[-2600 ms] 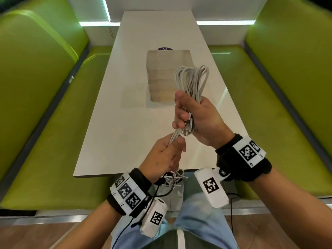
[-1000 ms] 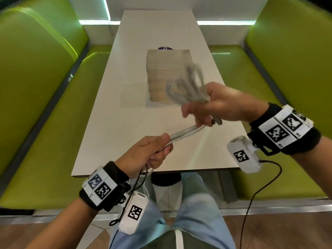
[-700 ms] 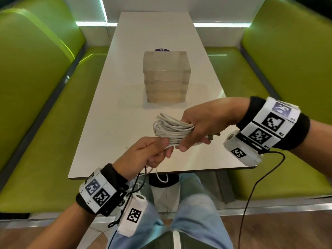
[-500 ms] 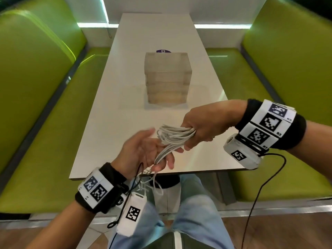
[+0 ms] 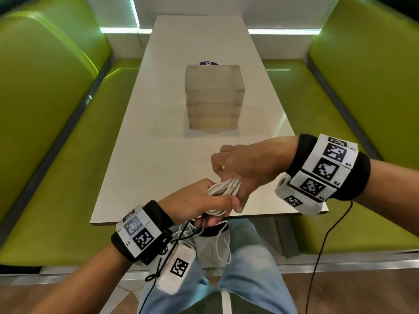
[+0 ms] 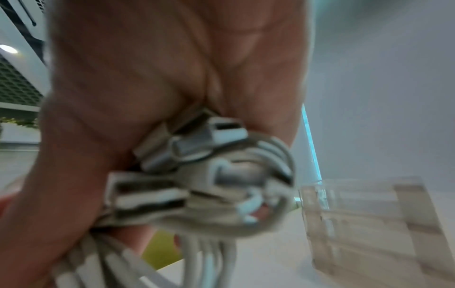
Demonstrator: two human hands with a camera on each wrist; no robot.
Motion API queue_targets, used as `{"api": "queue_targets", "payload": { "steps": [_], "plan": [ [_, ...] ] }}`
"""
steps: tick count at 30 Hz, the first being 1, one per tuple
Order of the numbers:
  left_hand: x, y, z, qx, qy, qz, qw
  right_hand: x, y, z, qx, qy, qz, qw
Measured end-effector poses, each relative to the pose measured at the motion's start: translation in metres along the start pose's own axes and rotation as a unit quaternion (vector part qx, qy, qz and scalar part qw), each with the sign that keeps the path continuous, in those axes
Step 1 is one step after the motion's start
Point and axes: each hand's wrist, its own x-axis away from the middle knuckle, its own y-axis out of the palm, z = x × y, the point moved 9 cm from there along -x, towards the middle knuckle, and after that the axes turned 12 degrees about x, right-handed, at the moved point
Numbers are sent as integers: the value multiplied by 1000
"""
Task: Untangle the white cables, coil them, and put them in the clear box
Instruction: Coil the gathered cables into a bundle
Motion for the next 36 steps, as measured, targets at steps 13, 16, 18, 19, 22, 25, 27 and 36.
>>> {"api": "queue_targets", "payload": {
  "steps": [13,16,18,19,22,25,27,36],
  "plan": [
    [-14,-4,-20,-64,25,-56,996,2,45,-1,-280,-20,-70,957],
    [-25,-7,-30,-87,-4,-51,995,-7,55,8,-266,5,-66,962],
    [-29,-8,-33,-101,-13,-50,994,-12,59,14,-259,23,-60,964],
    [-30,-9,-34,-103,-15,-49,993,-14,60,15,-259,27,-58,964],
    [-32,-12,-36,-110,-17,-43,993,-17,60,17,-259,31,-49,964],
    [-33,-16,-39,-100,-17,-37,994,-20,59,16,-254,27,-40,966],
    [-31,-17,-41,-92,-16,-38,995,-22,59,16,-249,26,-37,968],
    [-31,-19,-40,-63,11,-42,997,-18,53,13,-246,14,-40,968]
  ]
}}
